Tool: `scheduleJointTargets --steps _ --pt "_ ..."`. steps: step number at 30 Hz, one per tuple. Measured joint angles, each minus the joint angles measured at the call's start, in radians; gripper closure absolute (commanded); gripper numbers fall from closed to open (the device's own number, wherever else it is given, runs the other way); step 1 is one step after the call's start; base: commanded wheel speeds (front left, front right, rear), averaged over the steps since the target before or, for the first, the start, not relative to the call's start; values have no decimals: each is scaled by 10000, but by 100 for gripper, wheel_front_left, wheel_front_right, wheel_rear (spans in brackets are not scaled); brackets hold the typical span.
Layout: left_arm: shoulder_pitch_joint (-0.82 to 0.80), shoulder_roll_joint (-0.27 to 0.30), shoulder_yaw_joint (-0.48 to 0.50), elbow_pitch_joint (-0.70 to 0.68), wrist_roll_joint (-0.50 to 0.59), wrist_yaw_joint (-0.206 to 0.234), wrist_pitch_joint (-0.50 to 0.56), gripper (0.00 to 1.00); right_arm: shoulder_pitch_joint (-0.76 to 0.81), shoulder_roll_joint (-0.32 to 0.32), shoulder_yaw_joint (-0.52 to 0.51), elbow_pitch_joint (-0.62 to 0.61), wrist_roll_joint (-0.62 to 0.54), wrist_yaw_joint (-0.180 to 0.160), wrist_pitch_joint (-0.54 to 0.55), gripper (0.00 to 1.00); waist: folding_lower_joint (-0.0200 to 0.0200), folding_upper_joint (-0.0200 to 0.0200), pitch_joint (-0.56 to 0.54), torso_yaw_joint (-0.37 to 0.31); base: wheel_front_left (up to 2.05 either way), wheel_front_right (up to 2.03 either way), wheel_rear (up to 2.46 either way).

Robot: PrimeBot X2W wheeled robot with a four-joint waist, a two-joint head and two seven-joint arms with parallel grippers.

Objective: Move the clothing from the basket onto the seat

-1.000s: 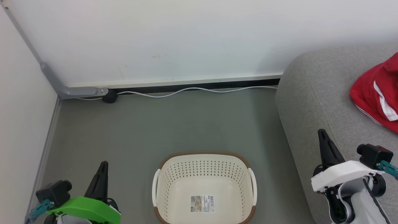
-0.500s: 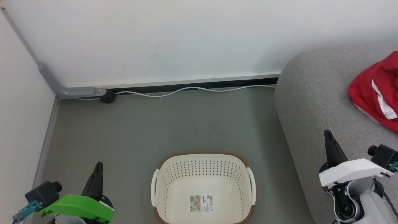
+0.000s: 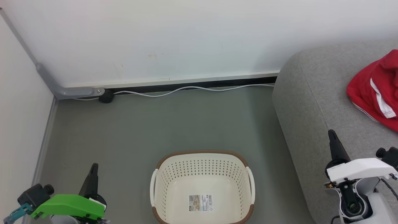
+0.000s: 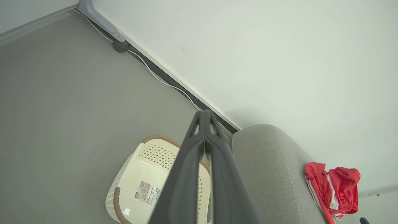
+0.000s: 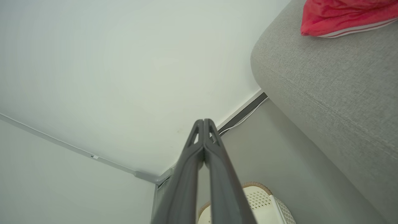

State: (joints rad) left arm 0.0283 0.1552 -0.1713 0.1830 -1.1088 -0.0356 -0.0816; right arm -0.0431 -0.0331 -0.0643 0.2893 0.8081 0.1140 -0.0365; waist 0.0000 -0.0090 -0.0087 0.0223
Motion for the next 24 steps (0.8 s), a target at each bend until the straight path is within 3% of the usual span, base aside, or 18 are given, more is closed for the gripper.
scheduleJointTargets --steps 24 --pt "-361 -414 965 387 -2395 -360 731 100 -105 -2 -374 -2 3593 2 734 100 0 0 52 -105 0 0 0"
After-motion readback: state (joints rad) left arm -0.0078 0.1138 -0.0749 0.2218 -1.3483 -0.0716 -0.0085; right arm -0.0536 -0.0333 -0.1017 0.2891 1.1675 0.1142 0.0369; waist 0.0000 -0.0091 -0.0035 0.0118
